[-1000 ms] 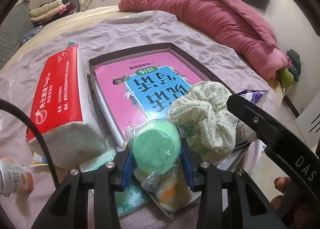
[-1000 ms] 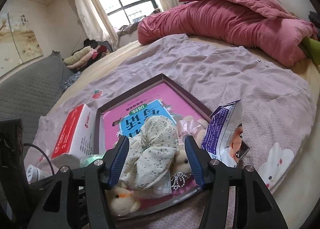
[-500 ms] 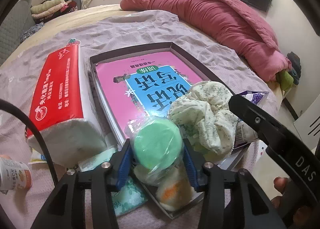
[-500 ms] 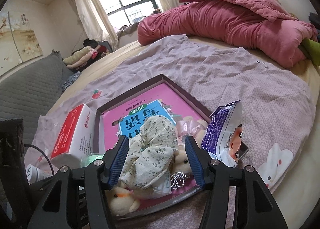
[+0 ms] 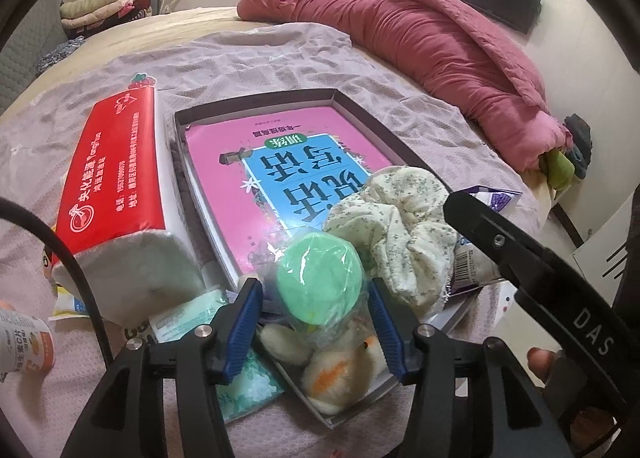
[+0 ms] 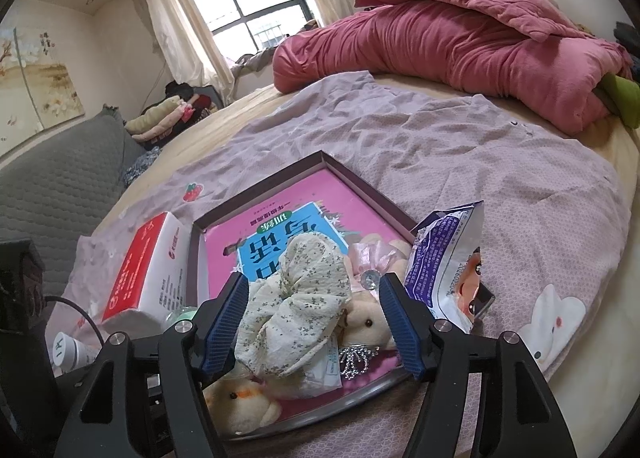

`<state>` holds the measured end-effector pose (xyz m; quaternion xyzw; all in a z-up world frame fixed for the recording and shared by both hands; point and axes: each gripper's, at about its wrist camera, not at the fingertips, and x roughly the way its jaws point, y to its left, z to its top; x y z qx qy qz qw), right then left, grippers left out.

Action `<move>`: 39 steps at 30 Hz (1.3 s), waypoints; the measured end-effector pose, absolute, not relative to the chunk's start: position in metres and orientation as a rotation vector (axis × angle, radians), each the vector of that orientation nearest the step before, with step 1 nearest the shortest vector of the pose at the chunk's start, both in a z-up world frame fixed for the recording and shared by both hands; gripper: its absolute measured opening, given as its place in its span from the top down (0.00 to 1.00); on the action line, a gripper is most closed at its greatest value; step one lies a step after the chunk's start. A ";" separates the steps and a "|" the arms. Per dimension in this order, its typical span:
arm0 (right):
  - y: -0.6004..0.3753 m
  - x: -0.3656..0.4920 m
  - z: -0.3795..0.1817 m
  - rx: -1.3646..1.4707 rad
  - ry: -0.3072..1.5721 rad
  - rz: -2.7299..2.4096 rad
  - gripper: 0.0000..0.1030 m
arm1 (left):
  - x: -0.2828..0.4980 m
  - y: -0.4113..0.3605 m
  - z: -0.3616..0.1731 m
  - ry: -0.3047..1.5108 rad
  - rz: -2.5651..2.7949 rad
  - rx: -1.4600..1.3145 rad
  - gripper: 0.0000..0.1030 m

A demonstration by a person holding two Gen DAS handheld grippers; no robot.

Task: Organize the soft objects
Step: 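Lower the floral scrunchie and green sponge onto the book and open both tools, then move both tools back from the tray toward the remaining items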

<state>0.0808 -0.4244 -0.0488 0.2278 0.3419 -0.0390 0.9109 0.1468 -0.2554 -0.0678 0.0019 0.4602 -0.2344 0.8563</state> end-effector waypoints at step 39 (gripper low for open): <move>-0.429 0.071 -0.042 0.486 0.639 -0.104 0.28 | 0.129 -0.249 -0.043 0.932 -0.560 0.001 0.41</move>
